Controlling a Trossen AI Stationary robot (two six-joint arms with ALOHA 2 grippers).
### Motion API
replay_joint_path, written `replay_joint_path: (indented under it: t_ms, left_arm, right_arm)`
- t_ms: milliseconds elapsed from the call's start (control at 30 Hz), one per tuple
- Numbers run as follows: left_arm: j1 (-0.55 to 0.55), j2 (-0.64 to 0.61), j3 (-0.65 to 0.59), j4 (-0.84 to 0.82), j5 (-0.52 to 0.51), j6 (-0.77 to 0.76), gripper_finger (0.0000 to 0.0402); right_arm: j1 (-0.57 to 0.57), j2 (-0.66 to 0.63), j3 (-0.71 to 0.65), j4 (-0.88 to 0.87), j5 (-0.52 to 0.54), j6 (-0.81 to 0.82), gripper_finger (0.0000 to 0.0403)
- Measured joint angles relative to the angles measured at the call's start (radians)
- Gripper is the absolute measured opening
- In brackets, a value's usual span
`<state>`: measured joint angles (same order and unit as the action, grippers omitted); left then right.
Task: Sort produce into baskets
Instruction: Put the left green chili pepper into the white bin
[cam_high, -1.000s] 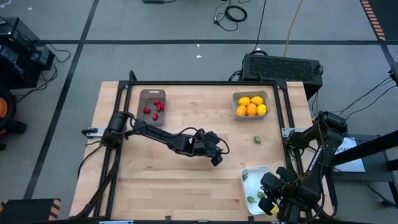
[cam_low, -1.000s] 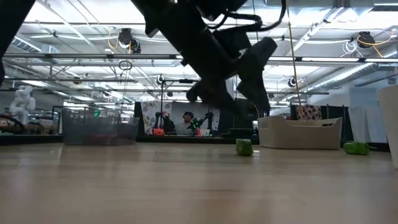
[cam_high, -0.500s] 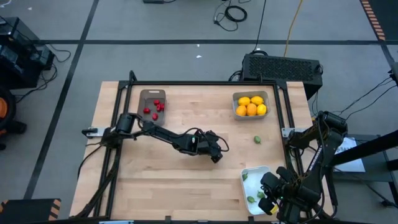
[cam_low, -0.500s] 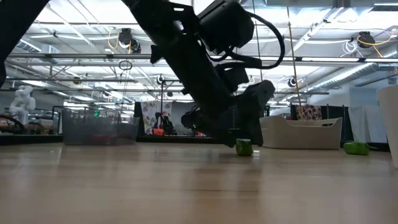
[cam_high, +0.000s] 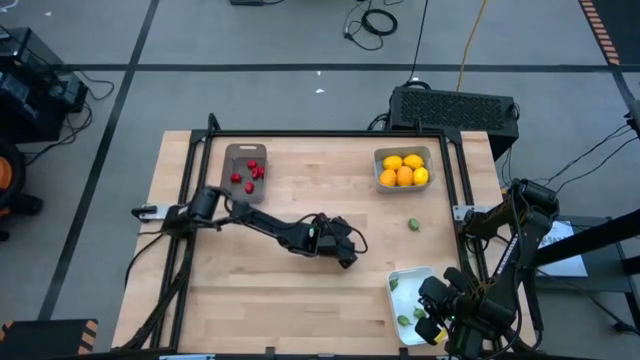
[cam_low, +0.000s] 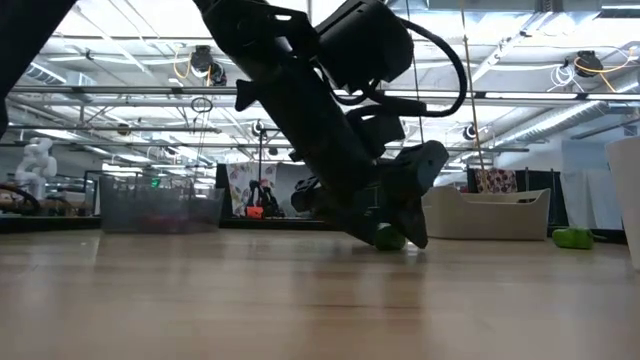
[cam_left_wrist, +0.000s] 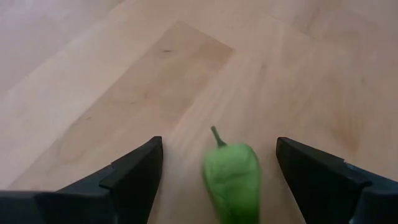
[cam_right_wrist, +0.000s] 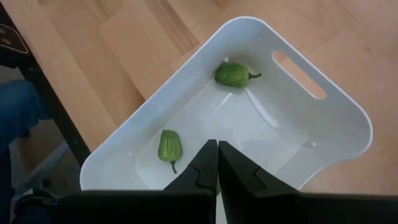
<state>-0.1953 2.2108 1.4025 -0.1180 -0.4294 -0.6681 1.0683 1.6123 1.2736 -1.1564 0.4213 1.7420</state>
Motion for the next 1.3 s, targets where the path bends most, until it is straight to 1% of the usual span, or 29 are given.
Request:
replay_joint_path:
  t_ms: [233,367,600,833,933,1300]
  left_arm:
    - [-0.042,0.0,0.001,-0.032,0.006,0.005,0.0317]
    - [-0.062,0.002,0.001,-0.036,-0.04,0.019,0.0317]
    - [-0.062,0.002,0.0,-0.04,-0.042,0.025,0.0317]
    - [-0.062,0.002,-0.002,-0.025,-0.042,0.069,0.0314]
    - [-0.062,0.003,-0.002,-0.023,-0.042,0.071,0.0295]
    - [-0.063,0.003,-0.002,-0.015,-0.038,0.083,0.019]
  right_arm:
    - [0.0,0.0,0.0,0.0,0.0,0.0,0.0004]
    - [0.0,0.0,0.0,0.0,0.001,0.0,0.0004]
    - [0.0,0.0,0.0,0.001,0.0,0.025,0.0004]
    - [0.0,0.0,0.0,0.008,0.0,0.027,0.0004]
    - [0.0,0.0,0.0,0.008,0.0,0.036,0.0004]
    - [0.0,0.0,0.0,0.019,-0.002,0.053,0.0004]
